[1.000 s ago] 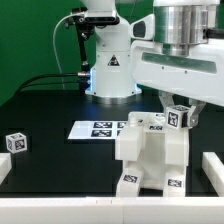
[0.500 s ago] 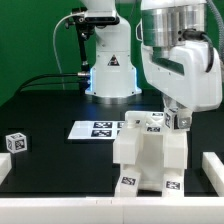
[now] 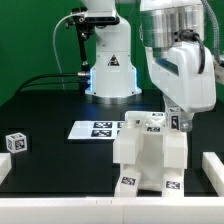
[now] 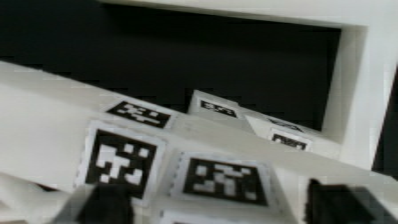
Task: Assemble chair
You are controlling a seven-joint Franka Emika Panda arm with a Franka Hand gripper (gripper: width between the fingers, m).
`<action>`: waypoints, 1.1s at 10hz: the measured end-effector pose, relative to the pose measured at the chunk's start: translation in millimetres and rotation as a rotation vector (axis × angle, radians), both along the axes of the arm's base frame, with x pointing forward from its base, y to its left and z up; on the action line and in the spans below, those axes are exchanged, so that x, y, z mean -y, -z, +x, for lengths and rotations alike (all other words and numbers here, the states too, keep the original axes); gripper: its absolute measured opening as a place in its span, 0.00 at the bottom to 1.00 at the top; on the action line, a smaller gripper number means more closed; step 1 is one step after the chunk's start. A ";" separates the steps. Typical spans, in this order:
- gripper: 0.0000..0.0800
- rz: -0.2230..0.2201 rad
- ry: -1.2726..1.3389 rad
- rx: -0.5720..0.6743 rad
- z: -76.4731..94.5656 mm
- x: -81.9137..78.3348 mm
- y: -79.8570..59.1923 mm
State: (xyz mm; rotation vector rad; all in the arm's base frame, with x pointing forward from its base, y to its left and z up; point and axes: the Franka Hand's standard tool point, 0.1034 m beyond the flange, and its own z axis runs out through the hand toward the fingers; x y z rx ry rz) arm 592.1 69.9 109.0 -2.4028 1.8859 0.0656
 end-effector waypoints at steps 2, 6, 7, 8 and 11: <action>0.80 -0.015 -0.283 0.021 -0.7 -1.9 0.3; 0.81 -0.025 -0.534 0.040 -1.1 -1.2 0.7; 0.81 -0.027 -0.632 0.049 -1.0 -0.4 0.7; 0.81 -0.040 -0.868 0.066 -0.1 2.4 -0.8; 0.78 -0.042 -0.896 0.066 -0.7 2.4 -0.3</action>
Offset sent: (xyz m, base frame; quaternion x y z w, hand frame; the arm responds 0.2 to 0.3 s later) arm 0.0000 0.0000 0.0000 0.0000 0.0000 -0.1296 0.9916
